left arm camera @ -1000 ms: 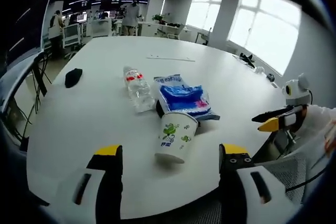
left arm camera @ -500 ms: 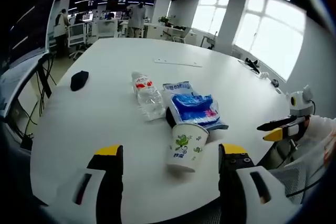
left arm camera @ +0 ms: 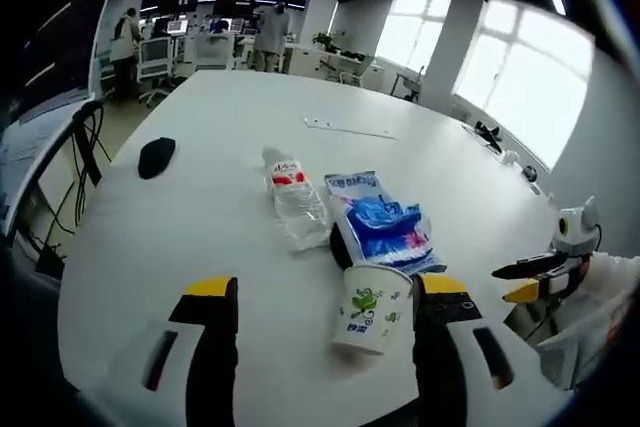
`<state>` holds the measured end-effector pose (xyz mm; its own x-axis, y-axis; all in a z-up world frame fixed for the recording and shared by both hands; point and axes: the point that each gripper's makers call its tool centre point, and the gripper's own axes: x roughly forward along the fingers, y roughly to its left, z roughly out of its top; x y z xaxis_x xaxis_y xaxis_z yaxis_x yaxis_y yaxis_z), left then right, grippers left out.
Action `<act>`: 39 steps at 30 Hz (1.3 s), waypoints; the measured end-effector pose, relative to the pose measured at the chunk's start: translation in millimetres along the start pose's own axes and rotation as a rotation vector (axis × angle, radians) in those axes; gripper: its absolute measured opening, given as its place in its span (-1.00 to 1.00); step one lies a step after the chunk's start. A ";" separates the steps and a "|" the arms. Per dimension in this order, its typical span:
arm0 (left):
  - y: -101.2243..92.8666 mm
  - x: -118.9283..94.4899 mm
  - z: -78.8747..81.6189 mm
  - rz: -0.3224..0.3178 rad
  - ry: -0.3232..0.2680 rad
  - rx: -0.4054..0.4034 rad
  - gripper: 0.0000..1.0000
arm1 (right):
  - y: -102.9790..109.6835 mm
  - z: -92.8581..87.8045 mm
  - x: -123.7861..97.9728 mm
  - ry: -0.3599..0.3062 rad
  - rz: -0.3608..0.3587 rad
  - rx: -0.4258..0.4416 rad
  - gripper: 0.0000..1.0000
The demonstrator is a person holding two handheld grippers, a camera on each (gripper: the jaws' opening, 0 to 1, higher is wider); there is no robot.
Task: Arrange the tabletop items into an orderly group along one side of the table until the central work area is clear of visible clutter.
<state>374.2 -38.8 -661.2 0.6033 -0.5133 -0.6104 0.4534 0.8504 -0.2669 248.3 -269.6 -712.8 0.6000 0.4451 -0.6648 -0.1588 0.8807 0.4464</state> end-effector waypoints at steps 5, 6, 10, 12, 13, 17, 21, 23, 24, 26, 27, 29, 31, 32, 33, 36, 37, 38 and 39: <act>1.0 11.6 8.4 0.003 0.020 0.016 0.42 | -0.7 -0.8 2.2 0.011 0.004 -0.002 0.32; 1.3 13.5 10.4 0.004 0.022 0.017 0.42 | -0.8 -0.9 2.5 0.011 0.004 -0.001 0.32; 3.6 22.8 19.1 0.008 0.030 0.016 0.41 | -2.7 -1.1 3.5 0.015 0.004 0.003 0.32; 4.2 27.9 23.2 0.009 0.032 0.012 0.41 | -3.6 -1.1 3.7 0.015 0.003 0.006 0.32; 4.0 30.9 25.9 0.008 0.031 0.010 0.41 | -4.2 -0.9 3.6 0.014 0.003 0.008 0.32; 4.6 42.3 30.0 0.010 0.044 0.013 0.40 | -5.2 0.3 3.4 0.015 0.007 0.011 0.31; 7.1 50.8 33.6 0.018 0.058 0.009 0.37 | -5.7 3.1 2.9 0.008 0.008 0.010 0.31; 8.8 54.0 36.3 0.021 0.055 0.001 0.35 | -5.4 3.0 3.3 0.009 0.010 0.011 0.30; 10.1 56.9 38.4 0.022 0.055 -0.006 0.34 | -5.0 2.7 3.6 0.010 0.012 0.012 0.30; 12.3 62.3 41.5 0.025 0.059 -0.006 0.32 | -3.6 0.9 4.2 0.015 0.017 0.015 0.29; 12.1 63.0 41.9 0.027 0.061 -0.005 0.32 | -2.9 0.1 4.4 0.016 0.018 0.016 0.29; 14.5 68.5 44.1 0.032 0.066 -0.002 0.31 | -1.2 -1.0 4.4 0.017 0.022 0.018 0.29; 14.9 72.8 46.2 0.035 0.070 -0.004 0.30 | -0.1 -2.1 4.8 0.016 0.027 0.022 0.29; 15.4 75.5 46.8 0.038 0.075 -0.007 0.30 | 0.3 -2.4 4.8 0.014 0.029 0.025 0.29; 15.9 77.6 47.1 0.040 0.078 -0.009 0.29 | 0.5 -2.4 5.0 0.013 0.030 0.028 0.29; 17.0 83.8 49.1 0.042 0.085 -0.014 0.28 | -0.1 -0.6 5.3 0.002 0.031 0.037 0.29; 17.3 86.0 50.3 0.044 0.087 -0.016 0.27 | -0.1 -0.1 5.4 -0.001 0.032 0.039 0.29; 17.5 87.6 50.9 0.044 0.089 -0.018 0.26 | -0.1 0.7 5.5 -0.006 0.032 0.040 0.29; 17.1 89.8 51.5 0.043 0.093 -0.024 0.25 | -0.2 1.1 5.5 -0.008 0.033 0.041 0.29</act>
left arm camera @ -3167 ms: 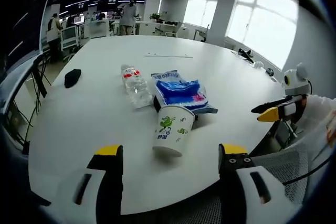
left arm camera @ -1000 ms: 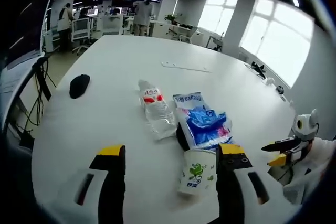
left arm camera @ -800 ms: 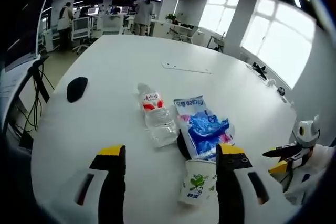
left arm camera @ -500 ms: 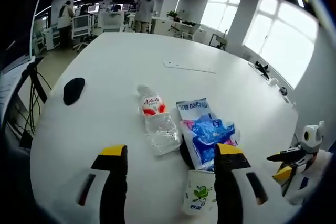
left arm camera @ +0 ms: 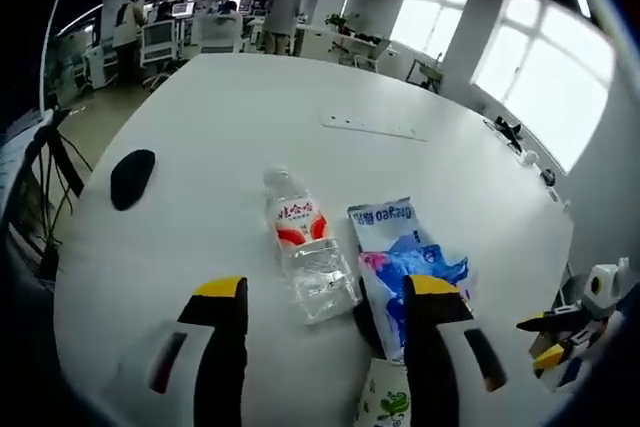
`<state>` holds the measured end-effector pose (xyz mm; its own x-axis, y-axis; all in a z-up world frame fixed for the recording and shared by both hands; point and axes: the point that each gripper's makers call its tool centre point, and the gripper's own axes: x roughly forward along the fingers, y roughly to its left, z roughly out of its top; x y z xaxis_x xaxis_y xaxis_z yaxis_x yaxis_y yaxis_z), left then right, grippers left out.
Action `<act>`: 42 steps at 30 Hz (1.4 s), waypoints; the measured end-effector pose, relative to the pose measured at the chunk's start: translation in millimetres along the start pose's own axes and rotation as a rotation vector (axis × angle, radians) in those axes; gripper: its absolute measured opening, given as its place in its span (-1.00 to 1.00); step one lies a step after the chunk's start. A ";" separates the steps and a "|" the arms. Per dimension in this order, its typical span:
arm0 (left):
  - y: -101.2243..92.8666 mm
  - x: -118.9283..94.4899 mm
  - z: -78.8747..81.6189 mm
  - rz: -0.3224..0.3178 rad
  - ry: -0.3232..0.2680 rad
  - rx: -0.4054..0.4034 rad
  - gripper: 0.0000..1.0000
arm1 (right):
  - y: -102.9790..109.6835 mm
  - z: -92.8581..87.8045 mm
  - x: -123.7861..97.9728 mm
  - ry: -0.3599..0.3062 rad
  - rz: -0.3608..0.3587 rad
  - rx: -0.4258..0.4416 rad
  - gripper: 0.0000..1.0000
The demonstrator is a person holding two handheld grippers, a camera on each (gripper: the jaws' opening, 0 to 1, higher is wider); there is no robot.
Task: Arrange the tabletop items into an orderly group along one side of the table until the central work area is clear of visible clutter.
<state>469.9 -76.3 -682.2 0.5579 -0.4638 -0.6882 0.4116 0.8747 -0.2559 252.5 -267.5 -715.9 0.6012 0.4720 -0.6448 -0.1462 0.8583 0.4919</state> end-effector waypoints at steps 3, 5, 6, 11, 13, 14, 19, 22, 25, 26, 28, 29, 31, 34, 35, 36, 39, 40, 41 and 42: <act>-1.3 7.0 0.6 -0.008 0.014 -0.014 0.25 | 0.0 0.6 0.5 -0.006 0.004 0.004 0.28; -1.3 10.0 0.1 -0.004 0.026 -0.018 0.24 | -0.2 0.3 0.7 -0.006 0.004 0.004 0.28; -0.8 12.1 0.6 0.000 0.032 -0.026 0.24 | -0.4 0.2 0.7 -0.007 0.005 0.005 0.28; -0.3 19.5 8.9 0.003 0.043 -0.035 0.22 | -3.9 -0.6 0.9 -0.015 0.003 0.018 0.28; 2.2 23.2 11.6 0.011 0.053 -0.025 0.21 | -6.4 -1.0 0.7 -0.020 -0.001 0.025 0.28; 3.0 24.5 12.8 0.013 0.056 -0.022 0.21 | -7.6 -1.2 0.4 -0.022 -0.003 0.030 0.28; 4.8 31.9 19.6 0.020 0.059 -0.014 0.20 | -12.4 -2.5 -0.9 -0.036 -0.010 0.055 0.26; 3.4 35.6 20.7 0.022 0.058 0.004 0.17 | -13.3 -1.7 -1.4 -0.045 -0.008 0.064 0.24; 0.2 41.2 20.8 0.015 0.062 0.002 0.17 | -13.5 0.0 -1.5 -0.052 -0.003 0.086 0.24; 0.1 43.4 20.2 0.014 0.067 -0.001 0.17 | -13.2 0.0 -1.6 -0.052 -0.003 0.086 0.24; 0.6 48.3 17.6 0.015 0.082 -0.004 0.17 | -13.3 -0.2 -2.2 -0.053 -0.005 0.087 0.24; 0.7 50.1 16.4 0.015 0.087 -0.005 0.17 | -13.2 -0.1 -2.4 -0.056 -0.004 0.091 0.24; 0.9 54.3 13.7 0.016 0.098 -0.013 0.17 | -13.4 -1.6 -3.4 -0.058 -0.002 0.103 0.24; 1.5 60.0 12.0 0.024 0.107 -0.011 0.17 | -14.0 -3.5 -5.8 -0.070 0.004 0.131 0.24; 1.7 60.7 11.9 0.026 0.107 -0.011 0.16 | -14.6 -4.2 -6.1 -0.072 0.003 0.136 0.24; 2.8 63.5 11.9 0.029 0.109 -0.011 0.16 | -15.1 -4.7 -6.2 -0.073 0.002 0.140 0.24; 5.3 68.9 12.4 0.036 0.115 -0.024 0.15 | -15.4 -5.3 -6.3 -0.074 0.000 0.145 0.24; 6.2 71.0 13.1 0.040 0.115 -0.030 0.15 | -15.5 -5.1 -6.3 -0.075 0.000 0.147 0.24; 6.6 72.6 13.8 0.042 0.114 -0.033 0.15 | -15.6 -4.4 -6.3 -0.079 0.001 0.149 0.24; 6.6 74.8 14.5 0.044 0.113 -0.035 0.15 | -15.6 -3.8 -6.3 -0.082 0.001 0.151 0.24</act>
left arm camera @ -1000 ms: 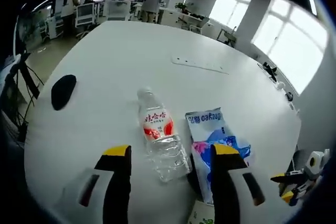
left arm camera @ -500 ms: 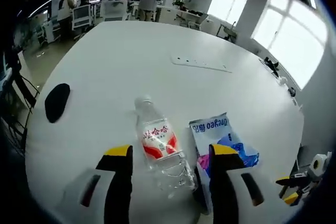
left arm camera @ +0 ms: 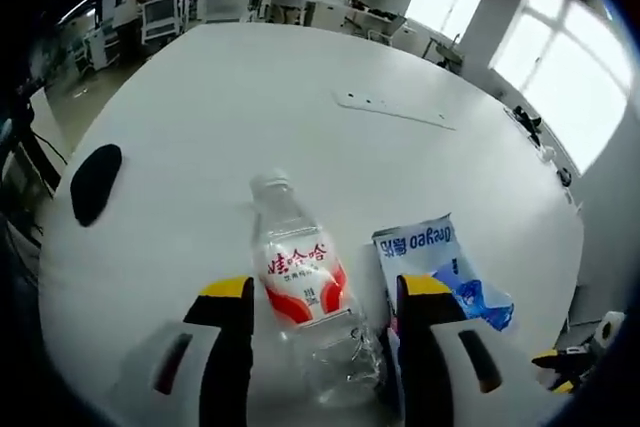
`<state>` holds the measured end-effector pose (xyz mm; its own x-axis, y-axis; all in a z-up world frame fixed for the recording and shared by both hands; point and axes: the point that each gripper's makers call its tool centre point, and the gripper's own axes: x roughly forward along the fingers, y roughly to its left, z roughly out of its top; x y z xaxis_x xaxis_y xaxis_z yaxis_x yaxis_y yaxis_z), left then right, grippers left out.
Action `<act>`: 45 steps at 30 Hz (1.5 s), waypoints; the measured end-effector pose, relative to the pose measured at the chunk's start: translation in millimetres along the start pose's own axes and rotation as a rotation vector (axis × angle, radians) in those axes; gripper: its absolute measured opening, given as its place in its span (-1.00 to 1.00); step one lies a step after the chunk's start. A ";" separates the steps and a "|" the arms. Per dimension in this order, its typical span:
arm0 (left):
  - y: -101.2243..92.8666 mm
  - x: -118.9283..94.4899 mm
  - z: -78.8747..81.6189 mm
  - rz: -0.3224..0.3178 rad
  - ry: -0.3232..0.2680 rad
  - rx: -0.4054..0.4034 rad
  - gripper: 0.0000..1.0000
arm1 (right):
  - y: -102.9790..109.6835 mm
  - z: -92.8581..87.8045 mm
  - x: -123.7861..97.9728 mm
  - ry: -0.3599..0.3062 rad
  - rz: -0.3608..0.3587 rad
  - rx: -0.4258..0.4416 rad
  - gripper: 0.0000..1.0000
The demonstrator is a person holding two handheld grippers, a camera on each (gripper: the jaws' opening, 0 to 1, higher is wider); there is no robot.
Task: Arrange the tabletop items into an orderly group along one side of the table until the central work area is clear of visible clutter.
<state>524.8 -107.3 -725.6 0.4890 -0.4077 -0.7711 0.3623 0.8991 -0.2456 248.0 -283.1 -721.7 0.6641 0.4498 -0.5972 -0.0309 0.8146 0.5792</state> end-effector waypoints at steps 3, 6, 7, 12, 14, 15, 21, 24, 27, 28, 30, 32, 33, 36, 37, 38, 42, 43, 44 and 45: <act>1.0 4.1 0.5 0.011 -0.009 0.001 0.12 | 0.6 1.1 1.1 -0.007 0.005 0.010 0.24; 4.4 10.9 -2.9 0.021 -0.002 -0.015 0.12 | 0.2 -0.4 1.5 -0.003 0.004 0.016 0.24; 5.2 12.5 -4.1 0.024 0.003 -0.021 0.11 | 0.1 -0.8 1.5 -0.002 0.003 0.016 0.24; 6.3 19.7 -2.7 0.036 0.005 -0.021 0.11 | -1.3 -2.2 0.0 -0.007 0.001 0.029 0.24; 8.1 23.3 -1.9 0.044 0.007 -0.025 0.11 | -2.7 -4.2 0.1 -0.003 -0.005 0.037 0.24; 9.5 24.9 -1.6 0.051 0.008 -0.030 0.10 | -3.0 -5.2 0.0 0.000 -0.007 0.038 0.24; 13.6 30.3 -0.9 0.083 -0.011 -0.048 0.03 | -1.7 -5.0 0.3 -0.004 -0.008 0.049 0.23; 15.9 32.1 2.1 0.100 -0.021 -0.045 0.00 | 0.1 -5.1 1.5 -0.004 -0.005 0.051 0.23; 17.7 32.9 4.6 0.121 -0.061 -0.086 -0.07 | 0.4 -6.5 3.0 0.001 -0.004 0.050 0.22; 18.9 32.4 4.6 0.133 -0.079 -0.114 -0.11 | 0.3 -6.5 3.2 0.001 -0.005 0.052 0.22; 18.0 32.6 2.6 0.144 -0.063 -0.090 -0.13 | 0.7 -5.1 3.2 -0.003 -0.004 0.055 0.22; 17.3 33.5 3.0 0.150 -0.055 -0.066 -0.15 | 1.3 -3.1 3.0 -0.006 -0.003 0.055 0.22; 17.1 33.4 3.1 0.153 -0.051 -0.067 -0.16 | 1.5 -1.8 2.8 -0.009 -0.002 0.051 0.22; 16.8 30.9 1.9 0.145 -0.044 -0.068 -0.19 | 2.1 2.7 1.5 -0.016 -0.002 0.042 0.22; 16.0 29.3 0.9 0.144 -0.042 -0.064 -0.20 | 2.6 4.4 0.7 -0.021 -0.002 0.040 0.22; 15.3 25.8 -0.1 0.140 -0.044 -0.047 -0.20 | 3.1 6.5 -0.5 -0.027 0.000 0.039 0.22; 15.8 11.0 -1.3 0.134 -0.068 -0.035 -0.22 | 4.8 9.9 -5.3 -0.049 0.003 0.040 0.21; 17.0 5.7 -0.6 0.133 -0.080 -0.047 -0.22 | 5.4 9.9 -6.1 -0.052 0.005 0.042 0.21; 18.4 1.5 0.7 0.133 -0.091 -0.057 -0.23 | 6.6 10.1 -7.6 -0.058 0.009 0.045 0.21; 19.6 -4.6 2.6 0.130 -0.106 -0.069 -0.23 | 7.6 10.3 -8.5 -0.062 0.011 0.044 0.21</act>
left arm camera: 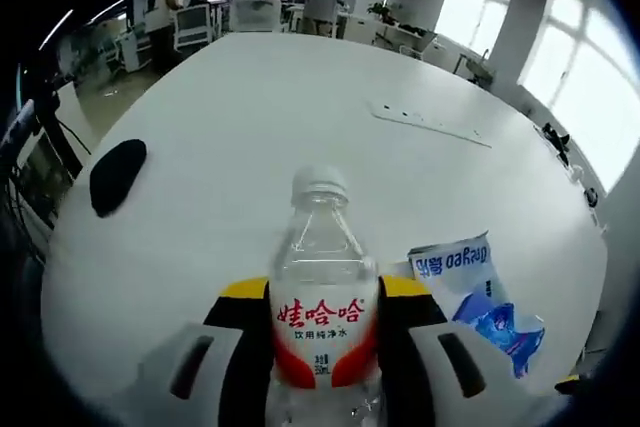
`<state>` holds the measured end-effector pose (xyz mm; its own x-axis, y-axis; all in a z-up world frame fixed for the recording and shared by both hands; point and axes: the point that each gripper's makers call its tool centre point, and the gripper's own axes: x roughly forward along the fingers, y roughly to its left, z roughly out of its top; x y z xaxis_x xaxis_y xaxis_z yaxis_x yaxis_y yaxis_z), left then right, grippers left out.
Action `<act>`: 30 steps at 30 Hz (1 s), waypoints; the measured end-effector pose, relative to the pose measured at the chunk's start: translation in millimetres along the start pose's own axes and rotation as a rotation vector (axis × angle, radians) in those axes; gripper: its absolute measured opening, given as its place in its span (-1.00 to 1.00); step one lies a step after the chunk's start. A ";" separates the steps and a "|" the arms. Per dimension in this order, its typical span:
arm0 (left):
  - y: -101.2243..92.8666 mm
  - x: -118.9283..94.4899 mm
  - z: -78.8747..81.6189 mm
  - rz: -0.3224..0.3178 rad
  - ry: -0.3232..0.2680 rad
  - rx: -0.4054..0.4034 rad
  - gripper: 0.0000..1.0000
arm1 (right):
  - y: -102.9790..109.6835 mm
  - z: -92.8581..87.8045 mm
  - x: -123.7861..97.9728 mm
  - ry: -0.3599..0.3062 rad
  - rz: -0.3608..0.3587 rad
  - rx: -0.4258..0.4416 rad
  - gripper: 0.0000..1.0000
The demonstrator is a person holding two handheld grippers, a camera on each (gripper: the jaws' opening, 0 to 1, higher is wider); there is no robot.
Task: Arrange the tabletop items into an orderly group along one side of the table until the central work area is clear of visible clutter.
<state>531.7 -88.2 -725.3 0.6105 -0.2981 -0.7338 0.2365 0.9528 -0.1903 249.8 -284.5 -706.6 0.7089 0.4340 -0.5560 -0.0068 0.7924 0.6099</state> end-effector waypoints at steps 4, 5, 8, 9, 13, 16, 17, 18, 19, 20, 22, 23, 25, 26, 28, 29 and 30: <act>5.5 -20.3 7.9 -0.003 -0.036 0.016 -0.24 | 4.2 -0.4 -2.7 -0.006 0.008 -0.022 0.21; 6.9 -24.4 9.9 -0.004 -0.047 0.016 -0.24 | 5.9 -0.2 -3.7 -0.008 0.011 -0.029 0.21; 12.0 -39.5 16.2 -0.006 -0.086 0.003 -0.23 | 11.0 0.6 -5.7 -0.014 0.021 -0.045 0.21; 14.3 -43.9 18.8 -0.005 -0.101 0.001 -0.23 | 12.6 1.0 -6.5 -0.017 0.023 -0.052 0.21; 22.7 -60.7 33.3 -0.005 -0.159 0.002 -0.22 | 18.7 1.3 -9.0 -0.022 0.035 -0.074 0.21; 25.8 -70.3 44.8 -0.008 -0.195 0.039 -0.21 | 21.5 1.1 -10.3 -0.024 0.041 -0.086 0.21; 25.9 -72.9 47.8 -0.012 -0.200 0.055 -0.21 | 22.4 1.0 -11.1 -0.026 0.042 -0.089 0.20; 26.1 -74.1 49.4 -0.015 -0.203 0.060 -0.21 | 22.8 1.1 -11.6 -0.026 0.042 -0.092 0.20; 26.5 -74.8 51.1 -0.020 -0.205 0.068 -0.20 | 23.2 1.2 -12.3 -0.028 0.043 -0.095 0.20; 26.9 -75.3 52.6 -0.027 -0.205 0.076 -0.20 | 23.3 1.3 -12.7 -0.028 0.042 -0.097 0.20; 28.7 -76.5 55.6 -0.031 -0.211 0.085 -0.20 | 23.8 1.6 -14.5 -0.030 0.040 -0.101 0.20; 28.9 -76.9 57.0 -0.034 -0.214 0.088 -0.20 | 23.8 1.9 -15.3 -0.032 0.039 -0.101 0.20; 30.6 -75.4 58.9 -0.039 -0.210 0.096 -0.20 | 23.2 2.3 -17.2 -0.035 0.036 -0.101 0.20; 31.5 -74.6 58.4 -0.039 -0.205 0.100 -0.20 | 22.7 2.2 -17.8 -0.036 0.034 -0.101 0.20; 33.8 -72.7 57.8 -0.038 -0.200 0.110 -0.21 | 21.0 1.5 -18.9 -0.035 0.028 -0.098 0.20; 35.8 -71.1 58.3 -0.036 -0.200 0.112 -0.21 | 20.1 0.9 -19.5 -0.035 0.025 -0.096 0.20; 37.8 -69.9 59.3 -0.034 -0.202 0.111 -0.21 | 19.4 0.4 -19.8 -0.035 0.023 -0.094 0.20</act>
<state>542.8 -34.7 -642.5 0.7368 -0.3461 -0.5808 0.3347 0.9331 -0.1314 236.0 -277.9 -683.4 0.7317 0.4385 -0.5219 -0.0877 0.8198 0.5658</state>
